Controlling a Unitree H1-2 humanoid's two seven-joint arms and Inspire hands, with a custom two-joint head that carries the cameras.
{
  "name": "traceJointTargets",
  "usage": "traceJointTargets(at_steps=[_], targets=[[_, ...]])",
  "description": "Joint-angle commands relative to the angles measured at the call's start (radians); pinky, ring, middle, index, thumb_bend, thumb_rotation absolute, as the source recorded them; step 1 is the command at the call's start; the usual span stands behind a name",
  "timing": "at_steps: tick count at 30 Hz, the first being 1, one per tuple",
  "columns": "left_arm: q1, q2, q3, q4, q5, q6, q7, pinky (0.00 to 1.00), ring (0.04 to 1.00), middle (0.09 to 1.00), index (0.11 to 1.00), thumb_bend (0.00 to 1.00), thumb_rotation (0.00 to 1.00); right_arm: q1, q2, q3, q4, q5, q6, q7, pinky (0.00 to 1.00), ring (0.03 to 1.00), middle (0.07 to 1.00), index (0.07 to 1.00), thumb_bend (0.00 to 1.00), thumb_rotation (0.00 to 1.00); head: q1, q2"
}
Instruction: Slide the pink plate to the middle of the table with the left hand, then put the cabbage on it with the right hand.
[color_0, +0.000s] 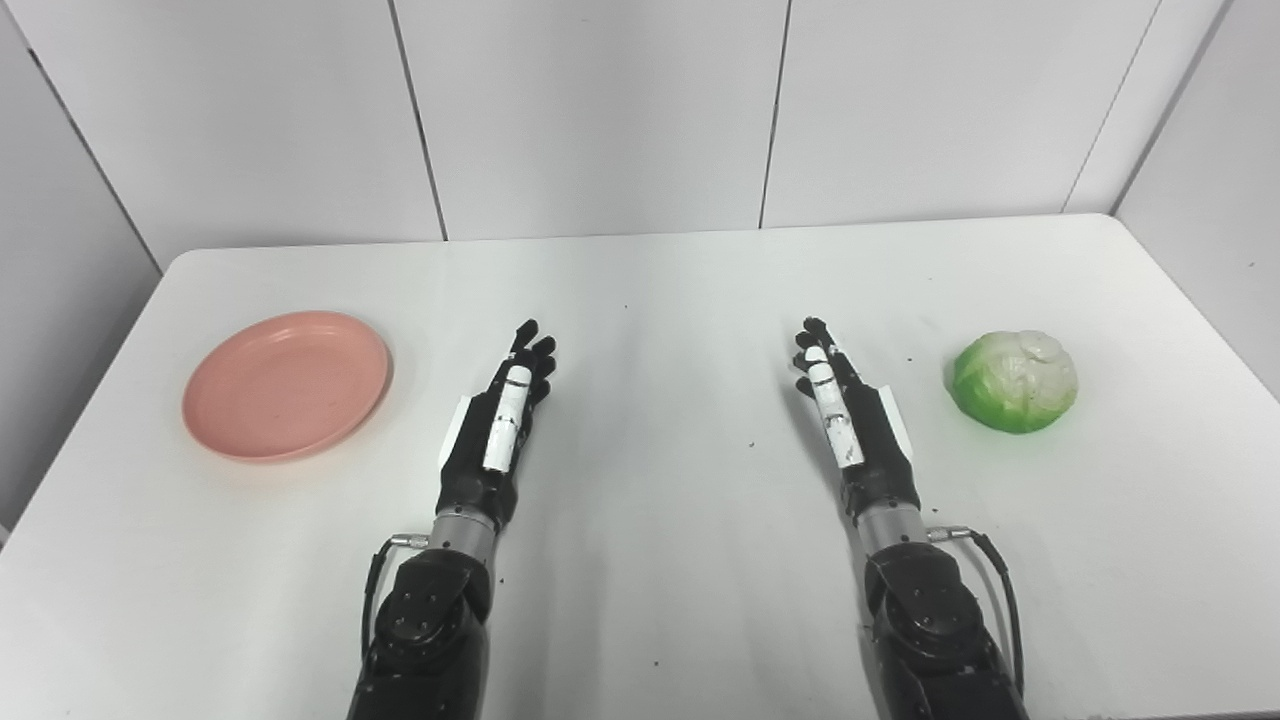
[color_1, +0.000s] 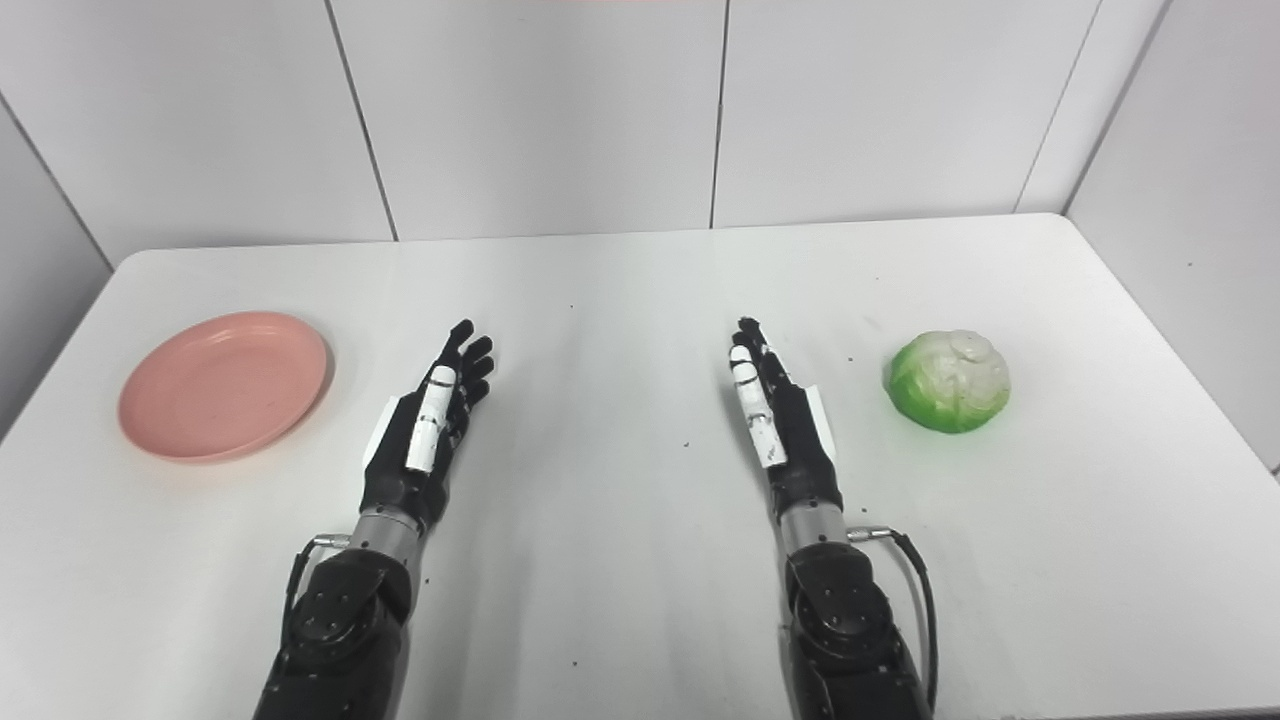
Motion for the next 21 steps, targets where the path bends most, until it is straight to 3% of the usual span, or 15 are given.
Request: traceJointTargets(at_steps=[1, 21], targets=[[0.002, 0.005, 0.0, 0.011, -0.007, -0.002, -0.004, 0.98, 0.959, 0.952, 0.952, 0.43, 1.0, -0.007, 0.004, 0.011, 0.012, -0.001, -0.014, 0.011, 0.89, 0.907, 0.923, 0.925, 0.16, 1.0, 0.001, 0.0], [0.002, 0.002, -0.002, 0.012, -0.006, 0.001, -0.004, 0.98, 0.958, 0.95, 0.95, 0.44, 1.0, -0.006, 0.006, 0.005, 0.008, 0.004, -0.002, 0.011, 0.9, 0.906, 0.921, 0.923, 0.17, 1.0, 0.026, -0.006]])
